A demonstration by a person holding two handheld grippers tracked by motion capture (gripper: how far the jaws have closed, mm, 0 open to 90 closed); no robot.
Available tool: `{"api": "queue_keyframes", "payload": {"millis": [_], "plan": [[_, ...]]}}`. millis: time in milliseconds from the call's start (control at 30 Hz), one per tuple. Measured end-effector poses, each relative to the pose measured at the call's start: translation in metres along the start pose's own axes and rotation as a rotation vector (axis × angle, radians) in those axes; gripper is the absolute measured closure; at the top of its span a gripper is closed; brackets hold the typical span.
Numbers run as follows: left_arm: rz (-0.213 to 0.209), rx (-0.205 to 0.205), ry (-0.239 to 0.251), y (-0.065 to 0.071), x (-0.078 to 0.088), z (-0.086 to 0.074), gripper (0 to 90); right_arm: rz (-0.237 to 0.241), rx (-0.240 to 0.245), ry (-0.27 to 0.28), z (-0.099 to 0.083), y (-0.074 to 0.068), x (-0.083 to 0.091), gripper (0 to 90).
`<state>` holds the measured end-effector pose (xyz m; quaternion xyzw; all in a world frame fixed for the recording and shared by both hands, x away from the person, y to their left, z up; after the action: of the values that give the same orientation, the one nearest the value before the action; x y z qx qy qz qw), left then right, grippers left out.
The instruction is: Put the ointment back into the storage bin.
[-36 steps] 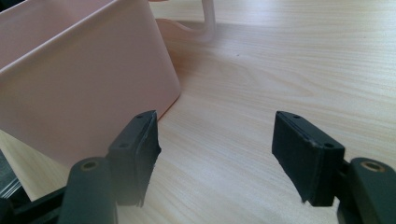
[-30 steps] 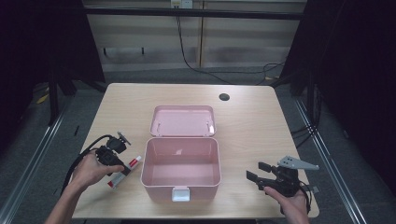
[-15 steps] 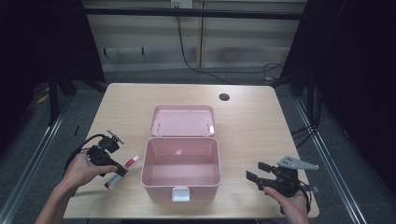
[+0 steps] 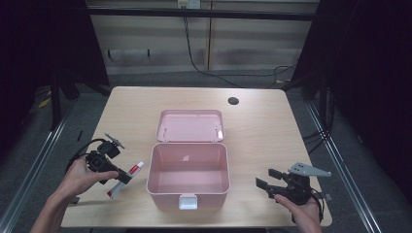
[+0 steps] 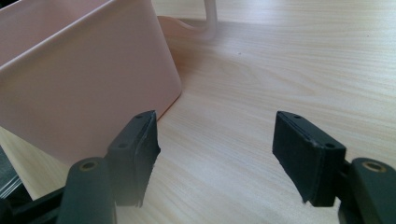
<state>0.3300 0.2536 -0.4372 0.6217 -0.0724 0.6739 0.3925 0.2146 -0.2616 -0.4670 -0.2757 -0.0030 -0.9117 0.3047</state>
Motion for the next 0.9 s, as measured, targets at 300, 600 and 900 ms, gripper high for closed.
{"api": "queue_keyframes", "payload": {"millis": [300, 600, 900], "plan": [[-0.030, 0.033, 0.047, 0.001, 0.010, -0.003, 71.1, 0.000, -0.006, -0.009, -0.001, 0.000, -0.001, 29.9], [-0.039, -0.017, 0.068, 0.009, 0.022, -0.003, 71.0, -0.006, -0.011, -0.014, -0.001, 0.001, -0.001, 28.2], [-0.060, -0.027, 0.086, 0.014, 0.036, -0.002, 71.0, -0.005, -0.011, -0.014, -0.001, 0.001, -0.001, 27.7]]}}
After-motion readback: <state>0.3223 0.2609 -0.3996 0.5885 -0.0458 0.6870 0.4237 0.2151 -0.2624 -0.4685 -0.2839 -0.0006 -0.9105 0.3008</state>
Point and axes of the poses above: each handheld gripper's, and its own axes: x roughly backward along the jaws, z roughly out of its top, y roughly to its right, the point moved 2 cm from there along -x, roughly forward along the jaws, and after that the axes turned 7 degrees about x, right-handed, at the moved point
